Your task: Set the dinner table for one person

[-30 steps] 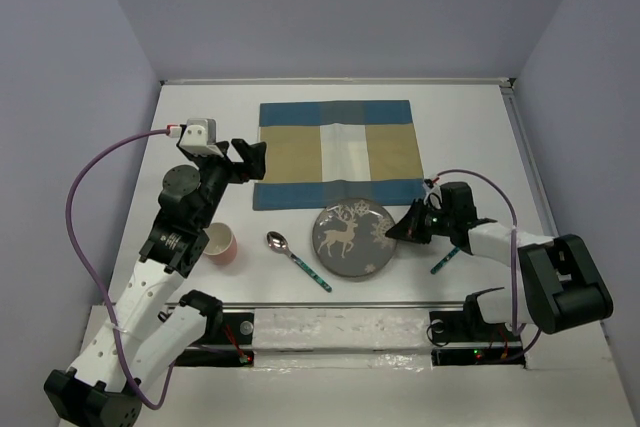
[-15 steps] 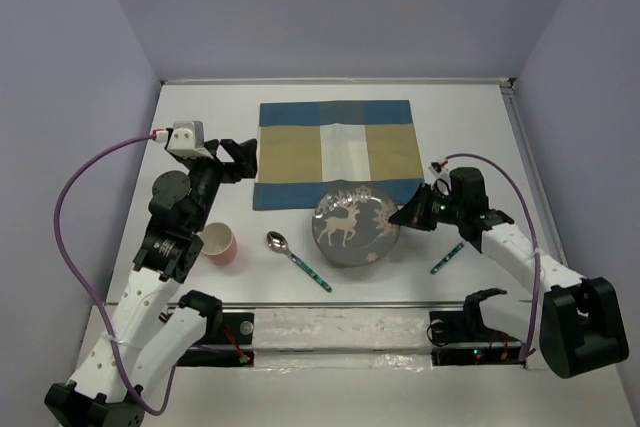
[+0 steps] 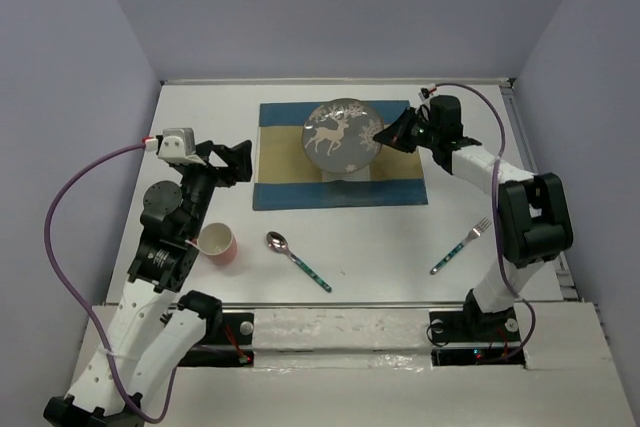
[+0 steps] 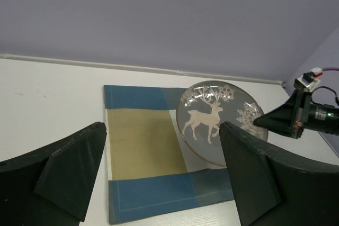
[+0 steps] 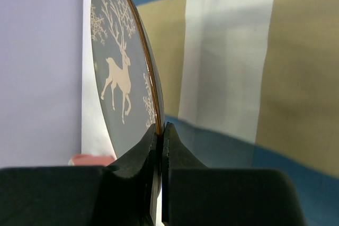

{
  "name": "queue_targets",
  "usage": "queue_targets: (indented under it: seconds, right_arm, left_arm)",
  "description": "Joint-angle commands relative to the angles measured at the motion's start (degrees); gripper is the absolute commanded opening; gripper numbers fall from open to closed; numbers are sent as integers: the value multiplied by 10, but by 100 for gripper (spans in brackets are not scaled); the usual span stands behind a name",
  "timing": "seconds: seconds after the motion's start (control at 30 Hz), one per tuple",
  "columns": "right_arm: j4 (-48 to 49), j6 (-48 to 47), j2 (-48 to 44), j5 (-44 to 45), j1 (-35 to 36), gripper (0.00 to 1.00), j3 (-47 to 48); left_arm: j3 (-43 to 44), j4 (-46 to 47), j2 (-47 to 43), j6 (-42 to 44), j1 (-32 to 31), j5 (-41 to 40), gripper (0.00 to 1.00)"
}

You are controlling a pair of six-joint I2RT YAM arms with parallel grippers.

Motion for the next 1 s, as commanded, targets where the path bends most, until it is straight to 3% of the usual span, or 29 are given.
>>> queue_targets:
  seconds: [0.0, 0.47, 0.8, 0.83, 0.87, 0.97]
  right_arm:
    - [108, 43, 67, -15, -6, 0, 110]
    - [156, 84, 190, -38, -1, 0, 141]
    - [161, 77, 227, -37, -1, 0, 109]
    - [151, 74, 231, -38, -1, 2, 106]
    - [144, 63, 233, -37, -1, 13, 101]
    - [118, 40, 226, -22, -1, 35, 90]
  left_arm:
    - [-3, 26, -11, 3, 5, 0, 99]
    - [-1, 29, -4, 1, -1, 9, 99]
    - [0, 29, 4, 0, 1, 15, 99]
    - [-1, 29, 4, 1, 0, 17, 99]
    - [-1, 29, 4, 1, 0, 17, 99]
    - [-1, 30, 4, 1, 0, 16, 99]
